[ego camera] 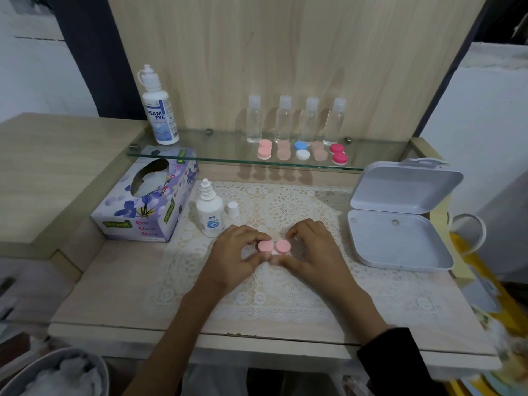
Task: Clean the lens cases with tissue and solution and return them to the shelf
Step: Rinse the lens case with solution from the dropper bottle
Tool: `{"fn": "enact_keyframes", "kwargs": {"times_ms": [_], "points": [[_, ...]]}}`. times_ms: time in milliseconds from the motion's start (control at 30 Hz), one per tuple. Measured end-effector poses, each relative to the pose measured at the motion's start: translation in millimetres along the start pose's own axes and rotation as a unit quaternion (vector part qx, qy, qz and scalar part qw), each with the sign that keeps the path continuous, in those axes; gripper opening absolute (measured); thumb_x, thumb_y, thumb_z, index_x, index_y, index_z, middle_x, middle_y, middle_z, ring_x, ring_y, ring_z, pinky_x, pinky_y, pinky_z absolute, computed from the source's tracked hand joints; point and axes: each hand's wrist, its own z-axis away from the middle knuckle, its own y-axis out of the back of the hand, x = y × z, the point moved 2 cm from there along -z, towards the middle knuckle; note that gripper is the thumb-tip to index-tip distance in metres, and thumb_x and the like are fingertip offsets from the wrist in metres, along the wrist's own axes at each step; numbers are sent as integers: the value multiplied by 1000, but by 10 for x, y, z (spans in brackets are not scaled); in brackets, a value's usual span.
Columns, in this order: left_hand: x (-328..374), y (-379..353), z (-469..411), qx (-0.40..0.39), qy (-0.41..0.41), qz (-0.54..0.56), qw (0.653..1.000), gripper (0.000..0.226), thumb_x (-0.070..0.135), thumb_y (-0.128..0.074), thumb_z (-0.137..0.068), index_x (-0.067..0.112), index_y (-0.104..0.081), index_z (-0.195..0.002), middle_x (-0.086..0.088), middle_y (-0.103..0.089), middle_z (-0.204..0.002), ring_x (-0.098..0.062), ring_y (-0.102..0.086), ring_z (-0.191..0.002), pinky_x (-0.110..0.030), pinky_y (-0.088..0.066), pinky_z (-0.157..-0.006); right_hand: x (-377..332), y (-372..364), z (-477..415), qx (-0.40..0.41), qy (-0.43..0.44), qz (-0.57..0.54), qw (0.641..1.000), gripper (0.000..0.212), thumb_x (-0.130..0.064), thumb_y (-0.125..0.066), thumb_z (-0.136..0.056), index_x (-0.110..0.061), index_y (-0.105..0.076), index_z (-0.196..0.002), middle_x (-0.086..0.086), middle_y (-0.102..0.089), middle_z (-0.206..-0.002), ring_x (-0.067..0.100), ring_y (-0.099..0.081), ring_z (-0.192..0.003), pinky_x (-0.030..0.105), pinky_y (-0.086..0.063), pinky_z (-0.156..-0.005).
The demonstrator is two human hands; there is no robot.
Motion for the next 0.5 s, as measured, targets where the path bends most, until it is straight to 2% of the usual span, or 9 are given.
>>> {"fn": "enact_keyframes", "kwargs": {"times_ms": [33, 100, 200, 300, 433, 500], "points": [[1, 1, 1, 0, 0, 1, 1000, 43, 51, -59, -71, 23, -72, -101, 15, -64, -93, -8, -56, -88, -31, -47, -81, -6, -1, 4, -1, 7, -3, 1000, 56, -67, -63, -72, -23, -60, -106, -12, -53, -102, 8, -44, -93, 27, -39, -79], [1, 2, -1, 1, -2, 3, 1000, 43, 52, -61, -71, 23, -72, -101, 15, -64, -93, -8, -57, -88, -30, -47, -81, -1, -4, 15, 3, 25, -9, 1000, 45, -59, -59, -82, -26, -63, -112, -13, -54, -106, 8, -46, -95, 33, -42, -81], [-1, 3, 0, 1, -1, 5, 1000, 43, 52, -61, -71, 24, -72, -101, 14, -65, -93, -7, -56, -88, -28, -46, -80, 19, -10, 16, 3, 26, -14, 1000, 26, -47, -61, -85, -29, -66, -103, -15, -54, -102, 10, -47, -94, 40, -43, -80], [-3, 1, 3, -1, -3, 4, 1000, 43, 52, -61, -71, 24, -72, -102, 14, -65, -93, -7, -56, -88, -27, -46, -80, 18, -3, 4, 3, 10, -10, 1000, 32, -57, -61, -81, -27, -61, -94, -15, -53, -97, 8, -44, -91, 35, -42, -78], [-4, -1, -2, 1, -1, 2, 1000, 44, 53, -61, -71, 23, -72, -101, 14, -65, -93, -7, -56, -88, -24, -45, -80, -5, 6, 16, -2, 18, -8, 1000, 47, -61, -54, -83, -26, -62, -112, -13, -53, -107, 8, -45, -96, 32, -40, -80], [-4, -1, -1, 1, 1, 3, 1000, 44, 53, -61, -71, 23, -72, -101, 14, -65, -93, -7, -56, -89, -24, -44, -80, -9, -5, 21, -9, 28, 8, 1000, 40, -55, -53, -86, -27, -65, -112, -12, -54, -108, 11, -46, -98, 36, -42, -82]]}}
